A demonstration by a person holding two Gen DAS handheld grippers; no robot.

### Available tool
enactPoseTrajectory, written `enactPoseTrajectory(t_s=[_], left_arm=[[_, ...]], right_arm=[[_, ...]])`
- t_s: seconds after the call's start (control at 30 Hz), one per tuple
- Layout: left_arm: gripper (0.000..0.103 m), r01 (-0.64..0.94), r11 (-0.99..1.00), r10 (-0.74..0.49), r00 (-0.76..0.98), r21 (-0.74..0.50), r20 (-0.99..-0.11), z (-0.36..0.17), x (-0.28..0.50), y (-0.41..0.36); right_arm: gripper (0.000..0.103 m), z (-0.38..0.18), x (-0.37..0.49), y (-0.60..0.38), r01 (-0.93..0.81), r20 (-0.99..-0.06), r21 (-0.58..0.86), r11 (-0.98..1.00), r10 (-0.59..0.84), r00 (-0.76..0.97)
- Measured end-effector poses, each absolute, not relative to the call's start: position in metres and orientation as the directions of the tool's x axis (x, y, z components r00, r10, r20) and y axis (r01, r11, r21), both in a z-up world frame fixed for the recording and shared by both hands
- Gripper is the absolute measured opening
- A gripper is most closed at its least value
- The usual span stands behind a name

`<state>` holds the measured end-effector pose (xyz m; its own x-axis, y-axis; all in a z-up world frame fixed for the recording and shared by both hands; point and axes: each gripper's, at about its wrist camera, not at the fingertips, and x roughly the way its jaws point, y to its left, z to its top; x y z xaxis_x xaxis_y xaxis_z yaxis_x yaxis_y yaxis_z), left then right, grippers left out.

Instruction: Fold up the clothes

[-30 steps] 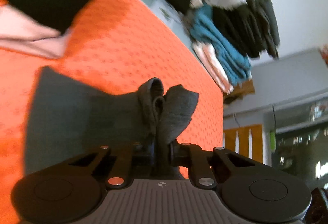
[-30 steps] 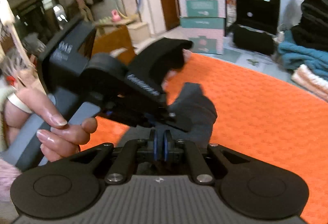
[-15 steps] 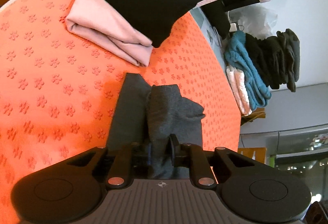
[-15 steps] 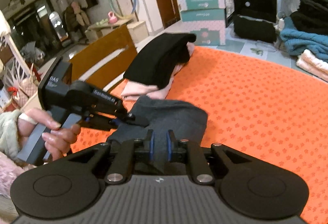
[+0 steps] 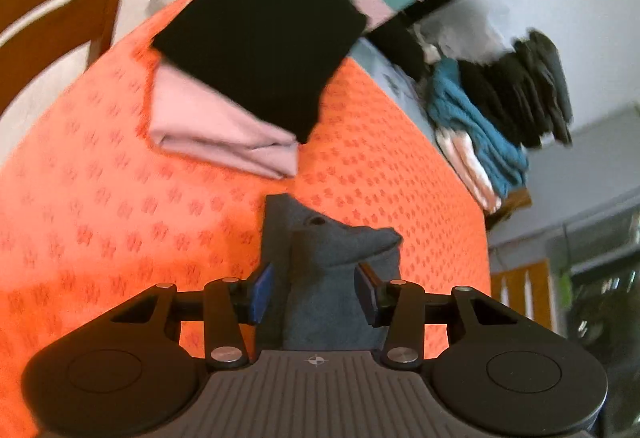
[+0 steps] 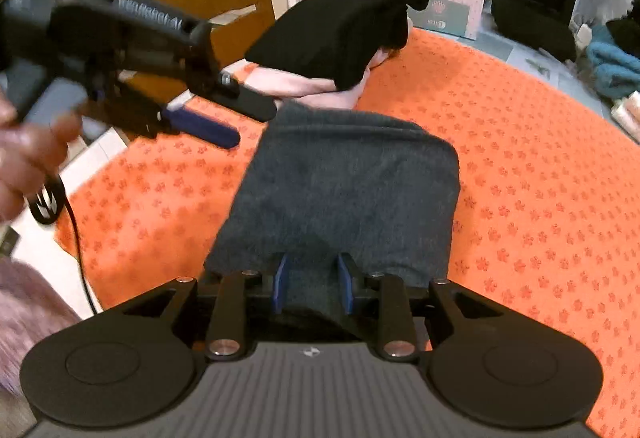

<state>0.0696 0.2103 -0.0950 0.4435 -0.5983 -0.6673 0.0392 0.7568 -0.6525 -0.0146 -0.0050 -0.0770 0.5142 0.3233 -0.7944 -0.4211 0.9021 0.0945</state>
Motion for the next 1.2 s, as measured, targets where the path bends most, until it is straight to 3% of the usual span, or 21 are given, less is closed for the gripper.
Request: enactPoseTrajectory(t_s=[0.23, 0.43, 0.63, 0.9, 1.2], left_arm=[[0.029, 0.216, 0.775, -0.624, 0.408, -0.594, -0.666, -0.091, 0.088, 0.18], [0.025, 0.159, 0.812, -0.577, 0.372, -0.562, -0.728, -0.122, 0.113, 0.166], [0.025, 0.122, 0.806, -0.574, 0.398, -0.579, -0.715, -0.127, 0.116, 0.173], [0.03, 0.074, 0.83, -0.523, 0.451, -0.553, -0.723, -0.113, 0.099, 0.198], [0.046, 0.064, 0.814, -0.554, 0.384, -0.577, -0.739, -0.113, 0.044, 0.208]], right_arm=[[0.038, -0.059, -0.016, -0.003, -0.351, -0.748, 0.058, 0.934, 0.274, 0.605], [0.038, -0.089, -0.015, 0.002, -0.331, -0.784, 0.066, 0.941, 0.254, 0.566], [0.039, -0.082, -0.017, 0.001, -0.326, -0.781, 0.076, 0.942, 0.26, 0.568], [0.049, -0.059, -0.029, -0.03, -0.224, -0.749, 0.126, 0.966, 0.241, 0.617], [0.063, -0.067, -0.026, -0.082, -0.015, -0.76, 0.26, 0.965, 0.214, 0.613]])
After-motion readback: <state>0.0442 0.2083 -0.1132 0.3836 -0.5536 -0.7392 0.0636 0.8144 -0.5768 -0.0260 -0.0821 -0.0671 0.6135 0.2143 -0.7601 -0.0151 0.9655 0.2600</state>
